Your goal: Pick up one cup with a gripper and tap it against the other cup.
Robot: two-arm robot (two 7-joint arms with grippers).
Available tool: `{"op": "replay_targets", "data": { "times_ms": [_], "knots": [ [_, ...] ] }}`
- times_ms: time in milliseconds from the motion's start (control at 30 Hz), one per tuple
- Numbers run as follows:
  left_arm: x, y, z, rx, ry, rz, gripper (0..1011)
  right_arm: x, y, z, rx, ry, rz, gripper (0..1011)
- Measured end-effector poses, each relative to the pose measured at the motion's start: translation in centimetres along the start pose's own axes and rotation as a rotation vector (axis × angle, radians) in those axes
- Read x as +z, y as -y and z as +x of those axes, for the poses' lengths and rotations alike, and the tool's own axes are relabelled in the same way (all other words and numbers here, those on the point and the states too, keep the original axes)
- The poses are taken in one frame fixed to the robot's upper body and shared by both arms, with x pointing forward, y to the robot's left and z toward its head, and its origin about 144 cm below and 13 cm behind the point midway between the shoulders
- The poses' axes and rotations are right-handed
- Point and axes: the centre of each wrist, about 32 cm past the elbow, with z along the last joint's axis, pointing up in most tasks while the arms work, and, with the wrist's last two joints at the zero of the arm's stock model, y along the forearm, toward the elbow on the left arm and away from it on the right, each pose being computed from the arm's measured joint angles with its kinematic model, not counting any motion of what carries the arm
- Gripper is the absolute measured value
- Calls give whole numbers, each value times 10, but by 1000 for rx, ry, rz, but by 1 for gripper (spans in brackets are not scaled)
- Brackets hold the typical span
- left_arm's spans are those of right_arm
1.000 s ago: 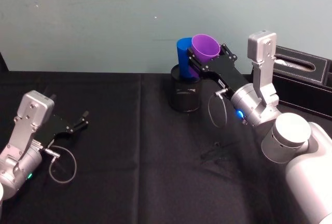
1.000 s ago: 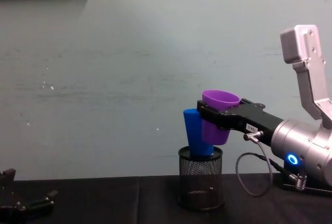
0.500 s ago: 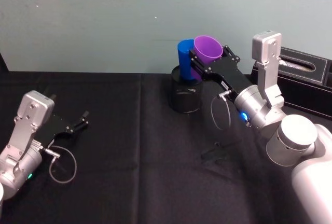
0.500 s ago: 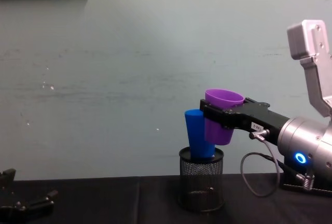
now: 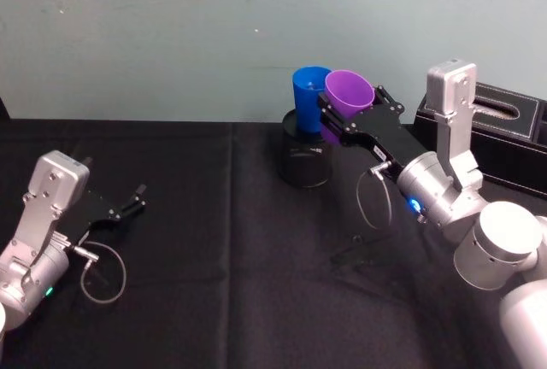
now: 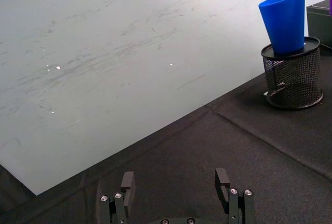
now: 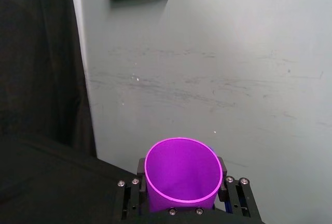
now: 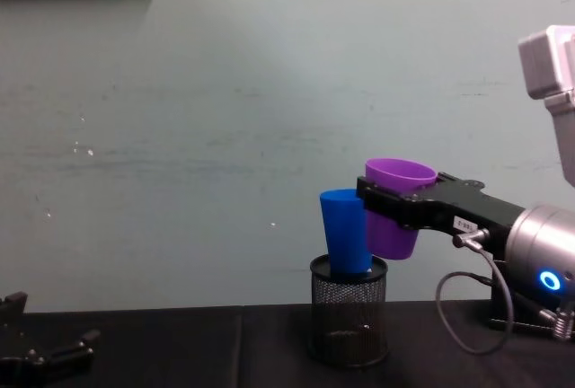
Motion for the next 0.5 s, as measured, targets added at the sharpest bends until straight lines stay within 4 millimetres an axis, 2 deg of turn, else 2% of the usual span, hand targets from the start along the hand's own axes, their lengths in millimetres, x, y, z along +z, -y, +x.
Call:
{"op": "replay_targets", "data": {
  "times_ms": [500],
  "knots": [
    [0,0,0,0,0,0,1011,4,28,2,-3,14,-12,739]
  ]
}}
